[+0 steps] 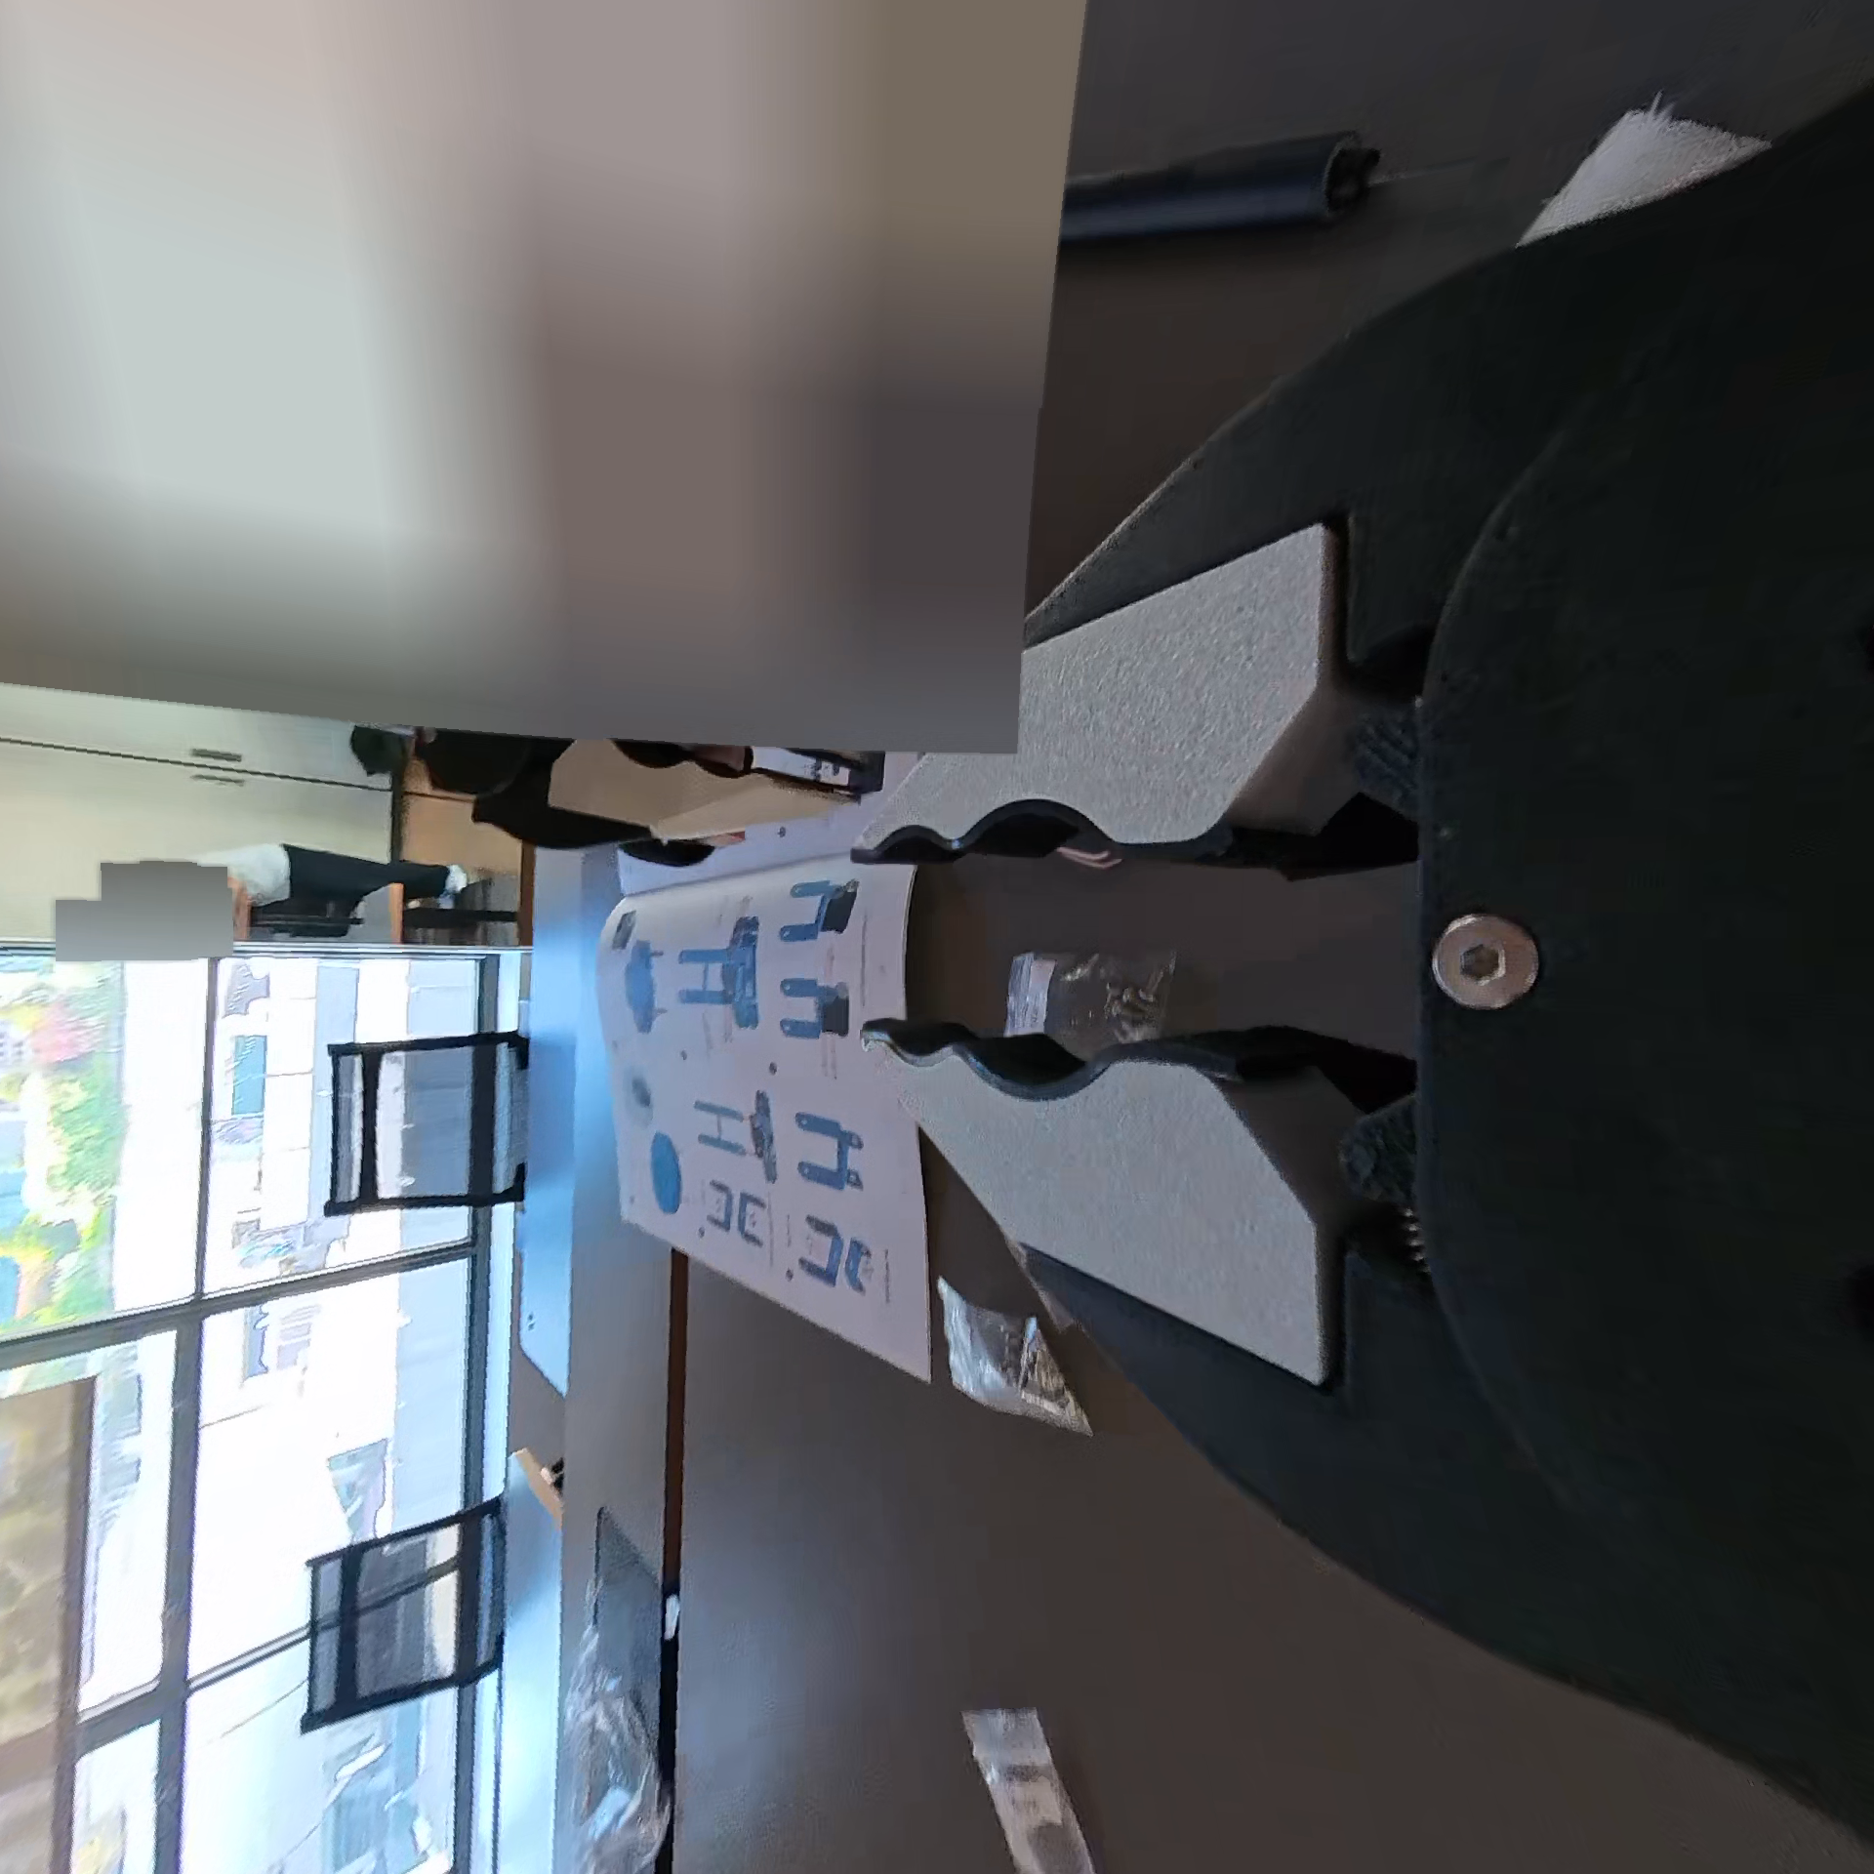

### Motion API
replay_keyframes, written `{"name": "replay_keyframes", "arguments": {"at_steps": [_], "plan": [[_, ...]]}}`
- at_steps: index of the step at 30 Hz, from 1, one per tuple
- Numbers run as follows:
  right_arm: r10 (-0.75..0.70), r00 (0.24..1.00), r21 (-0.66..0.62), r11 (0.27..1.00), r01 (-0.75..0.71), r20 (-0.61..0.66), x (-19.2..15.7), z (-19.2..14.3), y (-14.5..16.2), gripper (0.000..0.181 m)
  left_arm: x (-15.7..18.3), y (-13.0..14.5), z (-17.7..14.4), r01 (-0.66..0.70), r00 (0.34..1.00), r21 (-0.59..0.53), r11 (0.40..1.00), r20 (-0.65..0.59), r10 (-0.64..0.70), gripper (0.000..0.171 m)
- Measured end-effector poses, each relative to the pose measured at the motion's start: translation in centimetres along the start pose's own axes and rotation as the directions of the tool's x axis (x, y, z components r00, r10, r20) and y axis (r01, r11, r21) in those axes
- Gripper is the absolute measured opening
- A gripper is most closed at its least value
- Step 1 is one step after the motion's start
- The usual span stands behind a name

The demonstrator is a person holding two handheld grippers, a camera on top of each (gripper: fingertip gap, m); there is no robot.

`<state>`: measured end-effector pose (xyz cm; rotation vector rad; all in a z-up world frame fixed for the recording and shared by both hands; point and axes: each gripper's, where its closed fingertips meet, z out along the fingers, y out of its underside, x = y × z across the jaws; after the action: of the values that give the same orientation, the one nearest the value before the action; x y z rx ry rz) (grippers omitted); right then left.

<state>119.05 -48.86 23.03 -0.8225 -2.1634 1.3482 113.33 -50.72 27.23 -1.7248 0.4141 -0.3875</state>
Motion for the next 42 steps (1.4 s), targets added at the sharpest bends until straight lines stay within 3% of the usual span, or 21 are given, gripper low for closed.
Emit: {"name": "replay_keyframes", "arguments": {"at_steps": [4, 7, 9, 12, 14, 18, 22, 24, 27, 29, 31, 33, 36, 40, 42], "plan": [[-0.009, 1.000, 0.001, 1.000, 0.009, -0.030, 0.6, -0.4, 0.1, 0.004, 0.0, -1.3, -2.0, -0.029, 1.000, 0.000, 1.000, 0.003, 0.029, 0.026], [0.003, 0.999, 0.020, 1.000, -0.002, -0.053, 1.2, -0.8, 0.2, 0.004, 4.7, -1.1, -3.2, 0.056, 0.988, -0.167, 0.984, -0.134, -0.079, 0.026], [0.006, 0.998, 0.042, 0.999, -0.003, -0.068, 1.6, -1.1, -0.1, 0.004, 9.9, 0.7, -3.6, 0.030, 0.972, -0.344, 0.939, -0.209, -0.108, 0.030], [0.020, 0.998, 0.087, 0.996, -0.015, -0.063, 1.5, -1.4, -1.0, 0.005, 16.5, 3.8, -2.7, -0.157, 0.971, -0.469, 0.869, -0.233, 0.050, 0.031], [0.012, 0.998, 0.109, 0.994, -0.006, -0.056, 1.2, -1.5, -1.6, 0.004, 19.2, 5.9, -1.7, -0.221, 0.966, -0.560, 0.798, -0.237, 0.102, 0.039], [-0.007, 0.999, 0.150, 0.989, 0.014, -0.047, 0.2, -2.0, -2.8, 0.005, 20.1, 8.5, 0.0, -0.260, 0.961, -0.662, 0.703, -0.246, 0.125, 0.035], [-0.007, 0.994, 0.196, 0.980, 0.028, -0.106, -0.3, -4.0, -4.2, 0.008, 19.6, 11.8, -0.4, -0.322, 0.945, -0.773, 0.546, -0.299, 0.134, 0.033], [0.056, 0.984, 0.243, 0.970, -0.014, -0.168, -0.9, -5.9, -5.2, 0.012, 19.7, 11.7, -0.1, -0.335, 0.940, -0.759, 0.559, -0.308, 0.144, 0.016], [0.170, 0.974, 0.281, 0.952, -0.123, -0.148, -5.3, -8.5, -5.0, 0.019, 19.7, 11.8, 0.0, -0.292, 0.954, -0.774, 0.562, -0.280, 0.109, 0.015], [0.262, 0.965, 0.374, 0.895, -0.243, 0.000, -10.8, -9.9, -5.2, 0.019, 19.7, 11.7, 0.0, -0.209, 0.972, -0.785, 0.583, -0.233, 0.034, 0.015], [0.378, 0.901, 0.416, 0.799, -0.434, 0.213, -16.5, -10.7, -4.9, 0.017, 20.0, 11.5, 0.2, -0.096, 0.977, -0.767, 0.635, -0.194, -0.086, 0.015], [0.539, 0.785, 0.361, 0.697, -0.620, 0.305, -19.7, -9.5, -3.2, 0.016, 20.7, 11.0, 0.2, 0.034, 0.950, -0.735, 0.678, -0.188, -0.251, 0.015], [0.710, 0.646, 0.275, 0.585, -0.763, 0.280, -21.7, -6.1, -0.8, 0.015, 21.1, 9.4, -0.2, 0.175, 0.882, -0.660, 0.730, -0.224, -0.414, 0.014], [0.840, 0.487, 0.172, 0.457, -0.873, 0.238, -22.5, -2.6, 0.7, 0.017, 21.0, 7.4, -1.2, 0.268, 0.823, -0.564, 0.781, -0.288, -0.490, 0.014], [0.873, 0.451, 0.233, 0.407, -0.883, 0.184, -21.4, -1.3, 1.0, 0.023, 21.0, 6.6, -1.7, 0.287, 0.806, -0.520, 0.804, -0.322, -0.497, 0.014]]}}
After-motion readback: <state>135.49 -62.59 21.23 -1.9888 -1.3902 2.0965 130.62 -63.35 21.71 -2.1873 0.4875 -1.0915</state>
